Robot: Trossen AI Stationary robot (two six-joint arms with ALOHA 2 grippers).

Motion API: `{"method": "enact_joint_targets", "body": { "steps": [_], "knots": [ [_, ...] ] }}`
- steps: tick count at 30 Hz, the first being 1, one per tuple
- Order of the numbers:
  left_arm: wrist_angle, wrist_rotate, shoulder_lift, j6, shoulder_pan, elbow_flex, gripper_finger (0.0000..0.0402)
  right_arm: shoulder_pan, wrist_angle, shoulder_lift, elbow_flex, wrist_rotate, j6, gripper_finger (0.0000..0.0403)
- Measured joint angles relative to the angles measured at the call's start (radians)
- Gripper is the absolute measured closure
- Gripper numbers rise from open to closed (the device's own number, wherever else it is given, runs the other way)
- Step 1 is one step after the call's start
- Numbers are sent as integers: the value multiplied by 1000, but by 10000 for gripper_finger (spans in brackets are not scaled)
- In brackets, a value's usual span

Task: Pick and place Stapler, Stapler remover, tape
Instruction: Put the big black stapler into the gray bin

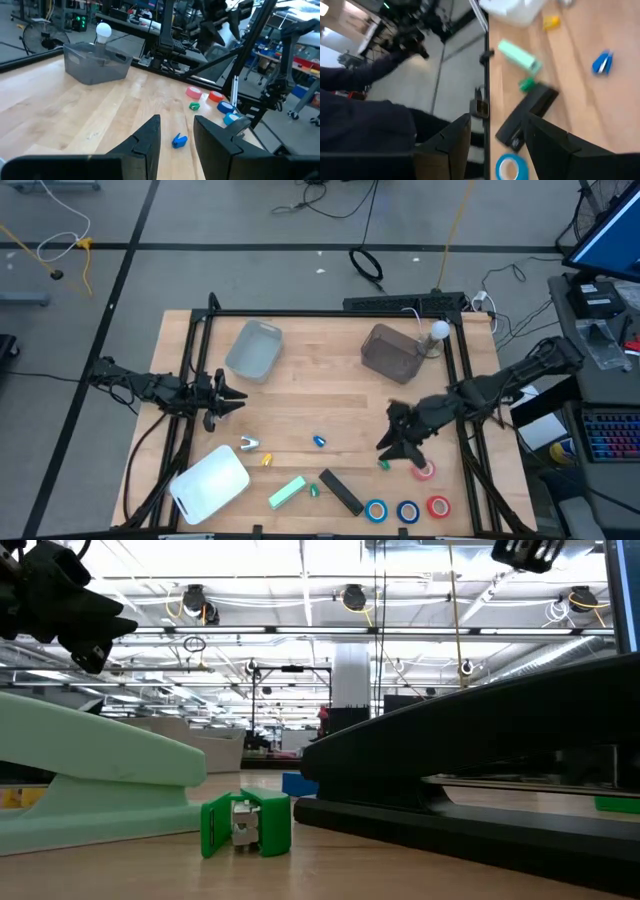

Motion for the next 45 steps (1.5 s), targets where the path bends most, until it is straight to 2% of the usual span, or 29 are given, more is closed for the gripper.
{"method": "enact_joint_targets", "body": {
  "steps": [7, 14, 20, 24, 28, 34, 40, 45],
  "knots": [
    [-1, 0, 0, 58, 0, 0, 284, 69, -30, 178, 118, 28, 154, 246],
    [-2, -1, 0, 103, 0, 0, 284, 90, -31, 362, 213, -8, 286, 279],
    [-5, -2, 0, 132, 0, 0, 284, 90, -32, 470, 237, -83, 434, 305],
    [-7, -2, 0, 132, 0, 0, 284, 90, -45, 511, 237, -62, 514, 328],
    [-17, -2, 0, 132, 0, 0, 284, 90, -67, 526, 266, -33, 538, 357],
    [-20, -2, 1, 132, 0, 0, 284, 91, -189, 553, 395, 35, 524, 399],
    [-20, -2, 1, 132, 0, 0, 284, 94, -232, 628, 530, 74, 519, 402],
    [-20, -2, 1, 132, 0, 0, 284, 101, -336, 705, 591, 23, 541, 402]
  ]
}}
